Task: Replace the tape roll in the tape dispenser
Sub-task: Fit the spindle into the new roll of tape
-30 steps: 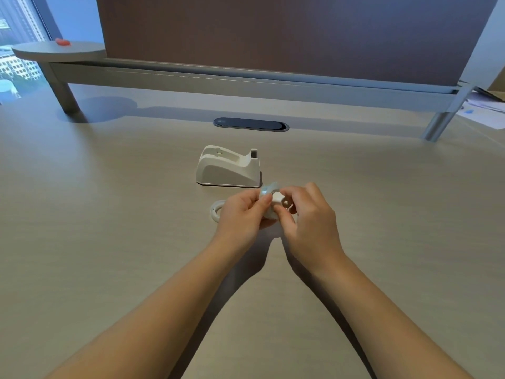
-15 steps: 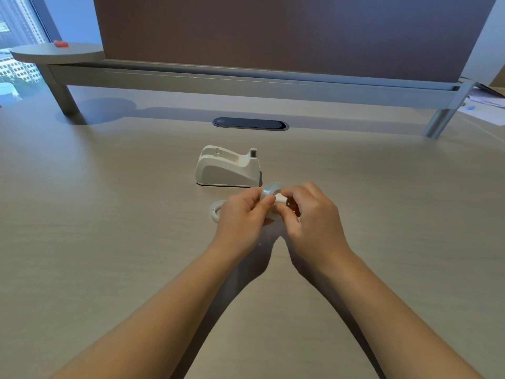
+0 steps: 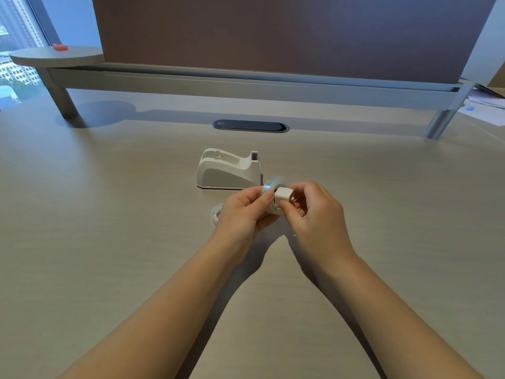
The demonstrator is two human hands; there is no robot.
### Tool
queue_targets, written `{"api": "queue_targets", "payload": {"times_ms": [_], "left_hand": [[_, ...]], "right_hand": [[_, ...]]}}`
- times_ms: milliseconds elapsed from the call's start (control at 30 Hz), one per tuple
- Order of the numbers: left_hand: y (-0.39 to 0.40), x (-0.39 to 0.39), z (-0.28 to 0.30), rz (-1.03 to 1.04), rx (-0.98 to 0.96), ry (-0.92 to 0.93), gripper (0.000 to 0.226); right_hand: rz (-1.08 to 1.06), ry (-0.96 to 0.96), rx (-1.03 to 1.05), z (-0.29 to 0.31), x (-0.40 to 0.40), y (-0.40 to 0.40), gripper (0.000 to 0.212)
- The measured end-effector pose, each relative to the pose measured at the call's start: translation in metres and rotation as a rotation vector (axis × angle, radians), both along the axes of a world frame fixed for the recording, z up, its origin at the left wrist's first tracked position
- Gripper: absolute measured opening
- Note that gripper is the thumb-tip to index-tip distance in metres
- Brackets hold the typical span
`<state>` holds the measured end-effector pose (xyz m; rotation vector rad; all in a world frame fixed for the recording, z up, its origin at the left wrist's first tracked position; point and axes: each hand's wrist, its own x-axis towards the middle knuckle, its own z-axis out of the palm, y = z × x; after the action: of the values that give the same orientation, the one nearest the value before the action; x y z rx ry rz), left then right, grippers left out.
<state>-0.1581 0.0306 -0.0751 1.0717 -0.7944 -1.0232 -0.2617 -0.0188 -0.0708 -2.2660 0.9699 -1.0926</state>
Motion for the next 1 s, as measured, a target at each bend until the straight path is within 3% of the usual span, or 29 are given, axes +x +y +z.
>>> {"api": "queue_targets", "payload": {"times_ms": [400,633,1000], "left_hand": [[0.002,-0.008,0.005,0.140,0.075,-0.261,0.023],[0.001,0.003,0.009,0.039,0.115,-0.369,0.022],[0.000,-0.004,0.007,0.043,0.108,-0.235,0.019]], "right_hand": [[0.111,0.224,-0.193,0.000,-0.006,-0.007,0.021],[0.119,0.339,-0.275,0.002,-0.008,-0.004,0.019],[0.070,0.262,-0.294,0.004,-0.006,-0.002,0.030]]}}
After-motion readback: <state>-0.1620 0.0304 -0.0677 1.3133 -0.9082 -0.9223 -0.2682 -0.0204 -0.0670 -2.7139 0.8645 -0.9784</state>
